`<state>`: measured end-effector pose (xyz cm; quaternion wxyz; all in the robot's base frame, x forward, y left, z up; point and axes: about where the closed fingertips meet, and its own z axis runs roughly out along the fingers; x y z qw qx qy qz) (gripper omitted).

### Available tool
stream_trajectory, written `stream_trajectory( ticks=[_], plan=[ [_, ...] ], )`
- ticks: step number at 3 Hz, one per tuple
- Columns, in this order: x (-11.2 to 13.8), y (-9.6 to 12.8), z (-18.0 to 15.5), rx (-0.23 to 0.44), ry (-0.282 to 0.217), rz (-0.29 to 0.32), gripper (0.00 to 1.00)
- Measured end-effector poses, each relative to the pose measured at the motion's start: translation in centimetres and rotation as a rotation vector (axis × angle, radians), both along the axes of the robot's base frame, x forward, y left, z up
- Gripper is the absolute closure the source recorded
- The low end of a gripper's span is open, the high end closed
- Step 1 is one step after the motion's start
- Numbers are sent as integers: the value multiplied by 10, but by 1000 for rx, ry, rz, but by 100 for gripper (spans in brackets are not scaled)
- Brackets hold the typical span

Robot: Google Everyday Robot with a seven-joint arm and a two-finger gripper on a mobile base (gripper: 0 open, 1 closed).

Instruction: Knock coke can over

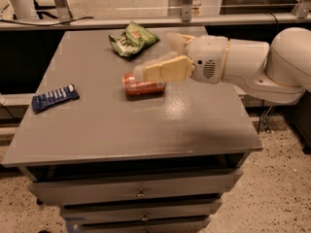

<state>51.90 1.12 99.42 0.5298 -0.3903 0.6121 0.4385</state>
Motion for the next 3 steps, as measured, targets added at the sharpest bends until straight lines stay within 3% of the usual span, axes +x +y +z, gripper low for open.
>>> stream_trajectory(
  ticks=[1,2,3],
  plan=[
    [3,-83,-24,-143,-31,-92,0],
    [8,-172,-37,-243,-73,-184,0],
    [10,-178,-33,-250,-81,-193,0]
  ],
)
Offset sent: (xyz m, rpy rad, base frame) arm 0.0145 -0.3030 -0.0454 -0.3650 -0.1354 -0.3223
